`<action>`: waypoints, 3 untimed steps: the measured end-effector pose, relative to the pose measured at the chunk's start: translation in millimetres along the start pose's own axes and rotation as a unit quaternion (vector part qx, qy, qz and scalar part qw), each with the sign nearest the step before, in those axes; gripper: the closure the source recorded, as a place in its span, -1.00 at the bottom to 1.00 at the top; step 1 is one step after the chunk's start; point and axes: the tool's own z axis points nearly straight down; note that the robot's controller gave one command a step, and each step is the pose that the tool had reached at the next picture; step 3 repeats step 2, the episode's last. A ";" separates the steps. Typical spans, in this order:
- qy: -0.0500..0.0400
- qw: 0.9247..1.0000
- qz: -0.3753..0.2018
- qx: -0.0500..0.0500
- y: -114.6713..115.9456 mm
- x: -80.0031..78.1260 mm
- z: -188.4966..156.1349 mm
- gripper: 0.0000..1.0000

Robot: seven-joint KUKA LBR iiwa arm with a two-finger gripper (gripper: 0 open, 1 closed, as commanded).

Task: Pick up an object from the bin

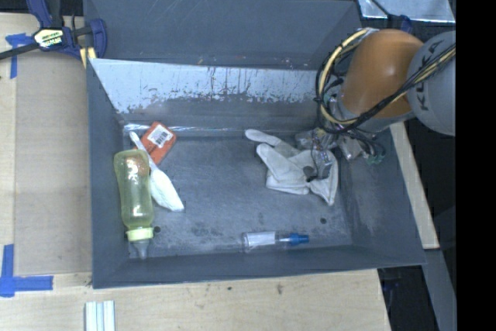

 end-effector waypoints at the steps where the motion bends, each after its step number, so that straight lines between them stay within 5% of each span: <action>1: 0.002 1.000 -0.002 -0.003 -12.2 -8.4 -13.4 1.00; 2: 0.001 0.999 -0.042 -0.002 -19.1 10.7 -160.6 1.00; 3: 0.001 0.999 -0.042 -0.002 -19.1 10.7 -160.6 1.00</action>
Offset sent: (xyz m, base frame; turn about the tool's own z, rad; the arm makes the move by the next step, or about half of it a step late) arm -0.0064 -0.0207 0.1601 -0.0865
